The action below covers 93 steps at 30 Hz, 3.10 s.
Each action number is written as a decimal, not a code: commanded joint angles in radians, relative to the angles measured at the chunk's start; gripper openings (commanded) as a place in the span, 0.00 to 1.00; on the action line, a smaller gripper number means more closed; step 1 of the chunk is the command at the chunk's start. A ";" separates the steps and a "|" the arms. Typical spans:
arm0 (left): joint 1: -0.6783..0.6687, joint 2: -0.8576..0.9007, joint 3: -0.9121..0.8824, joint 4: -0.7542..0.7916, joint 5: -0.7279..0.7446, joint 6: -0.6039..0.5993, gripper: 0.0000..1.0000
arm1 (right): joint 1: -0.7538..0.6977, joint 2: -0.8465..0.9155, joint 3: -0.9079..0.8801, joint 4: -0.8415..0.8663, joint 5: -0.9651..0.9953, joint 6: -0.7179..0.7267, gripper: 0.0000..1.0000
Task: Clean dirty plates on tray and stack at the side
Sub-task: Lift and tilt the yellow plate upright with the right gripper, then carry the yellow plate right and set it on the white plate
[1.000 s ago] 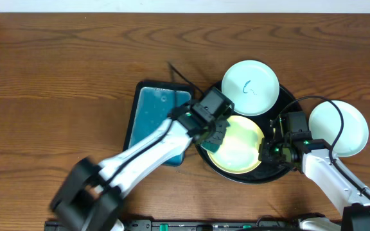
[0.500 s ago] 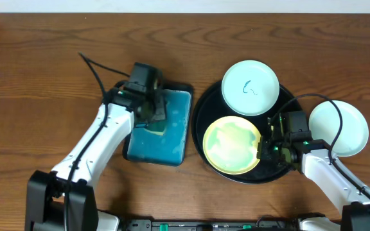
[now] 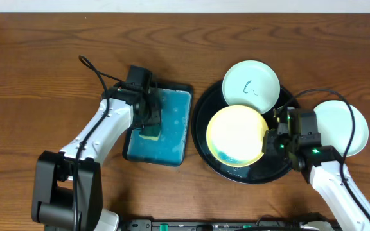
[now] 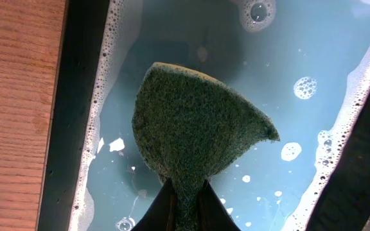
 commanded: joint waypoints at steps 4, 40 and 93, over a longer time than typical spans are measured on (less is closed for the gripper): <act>0.003 0.012 -0.008 -0.001 0.007 0.021 0.07 | -0.004 -0.114 0.070 -0.006 0.237 -0.066 0.01; 0.002 0.012 -0.008 0.004 0.026 0.021 0.07 | 0.532 -0.115 0.225 0.195 1.100 -0.761 0.01; 0.002 0.012 -0.008 -0.001 0.026 0.021 0.08 | -0.573 0.076 0.225 -0.012 0.082 0.343 0.01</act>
